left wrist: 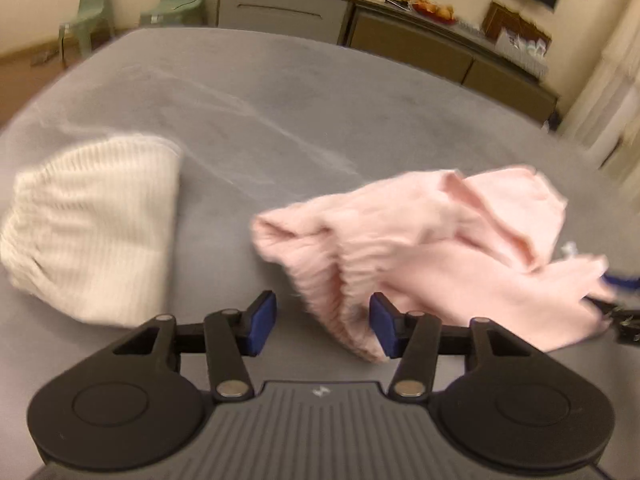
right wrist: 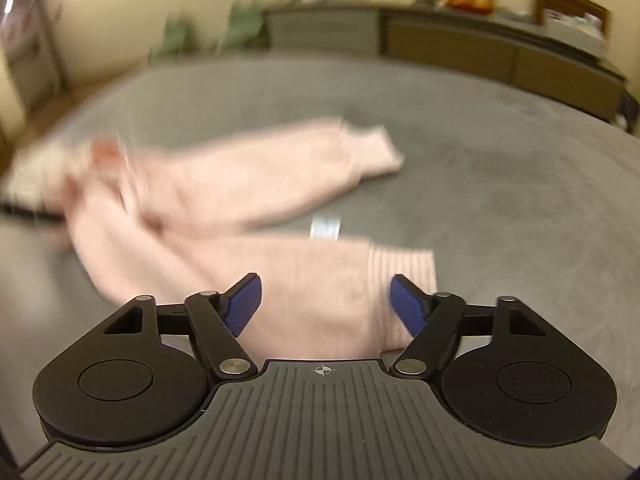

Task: Fold clothes

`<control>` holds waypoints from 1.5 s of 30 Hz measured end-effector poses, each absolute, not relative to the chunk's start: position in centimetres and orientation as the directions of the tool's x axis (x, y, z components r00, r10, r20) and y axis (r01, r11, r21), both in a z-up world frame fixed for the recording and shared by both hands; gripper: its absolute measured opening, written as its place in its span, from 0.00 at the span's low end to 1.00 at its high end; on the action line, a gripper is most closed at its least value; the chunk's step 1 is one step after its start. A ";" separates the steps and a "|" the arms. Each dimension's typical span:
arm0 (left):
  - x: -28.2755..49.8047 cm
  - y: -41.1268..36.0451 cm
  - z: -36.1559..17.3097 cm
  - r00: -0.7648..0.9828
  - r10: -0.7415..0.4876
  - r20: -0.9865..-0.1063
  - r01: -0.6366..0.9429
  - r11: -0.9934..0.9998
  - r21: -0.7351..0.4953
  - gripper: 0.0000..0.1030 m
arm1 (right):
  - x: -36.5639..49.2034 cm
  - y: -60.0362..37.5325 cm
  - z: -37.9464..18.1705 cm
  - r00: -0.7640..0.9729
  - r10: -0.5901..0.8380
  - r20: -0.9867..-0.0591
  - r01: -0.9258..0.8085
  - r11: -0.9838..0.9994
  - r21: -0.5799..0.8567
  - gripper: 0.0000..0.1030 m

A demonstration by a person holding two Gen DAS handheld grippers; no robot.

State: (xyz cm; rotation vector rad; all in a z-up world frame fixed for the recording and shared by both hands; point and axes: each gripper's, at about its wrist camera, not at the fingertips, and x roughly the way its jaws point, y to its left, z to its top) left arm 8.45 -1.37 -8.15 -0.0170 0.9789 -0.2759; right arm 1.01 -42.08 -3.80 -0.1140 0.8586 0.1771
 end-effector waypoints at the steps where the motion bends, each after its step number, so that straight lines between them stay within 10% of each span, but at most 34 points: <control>1: 8.4 -1.0 -8.1 0.520 -0.243 -0.819 0.244 0.961 -0.131 0.52 | 1.3 -41.7 -4.3 0.631 0.094 -0.770 -0.228 0.971 -0.069 0.82; 13: 5.7 -1.9 -6.6 0.567 -0.332 -0.754 0.427 0.901 -0.075 0.51 | 2.5 -38.5 -1.8 0.666 0.181 -0.724 -0.296 0.955 -0.034 0.71; 27: -0.3 2.0 -6.0 0.486 -0.434 -0.758 0.614 0.787 -0.056 0.37 | -2.7 -36.3 -2.5 0.389 0.243 -0.888 -0.563 0.826 -0.021 0.64; 36: 7.9 0.0 -5.9 0.538 -0.407 -0.738 0.480 0.868 -0.128 0.39 | 6.7 -37.4 -0.8 0.658 0.136 -0.741 -0.260 0.964 -0.053 0.69; 45: 14.2 -3.9 -9.1 0.620 -0.165 -0.767 0.397 0.909 0.125 0.40 | 11.1 -37.5 -4.0 0.620 -0.048 -0.783 -0.092 0.987 -0.133 0.72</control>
